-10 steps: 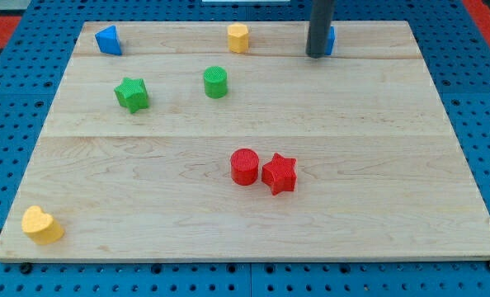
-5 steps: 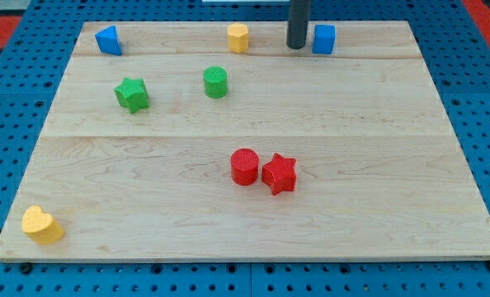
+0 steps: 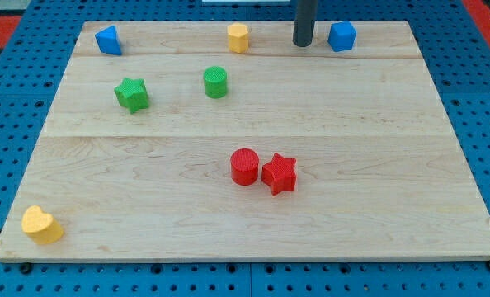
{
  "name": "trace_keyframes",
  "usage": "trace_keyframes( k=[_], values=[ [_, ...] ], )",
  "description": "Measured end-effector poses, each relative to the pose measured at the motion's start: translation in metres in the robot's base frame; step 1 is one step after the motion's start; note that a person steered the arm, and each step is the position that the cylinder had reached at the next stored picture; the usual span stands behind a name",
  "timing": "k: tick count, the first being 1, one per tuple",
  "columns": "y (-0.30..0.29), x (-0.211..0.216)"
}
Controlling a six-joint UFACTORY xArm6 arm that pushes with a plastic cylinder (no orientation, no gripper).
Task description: Move the blue cube slightly to the top right of the board
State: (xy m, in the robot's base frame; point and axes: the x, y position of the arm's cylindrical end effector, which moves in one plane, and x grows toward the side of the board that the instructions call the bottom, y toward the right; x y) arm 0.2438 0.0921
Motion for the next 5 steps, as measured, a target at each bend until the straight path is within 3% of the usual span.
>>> trace_keyframes(
  k=[3, 5],
  values=[
    [-0.026, 0.078],
    [-0.107, 0.158]
  ],
)
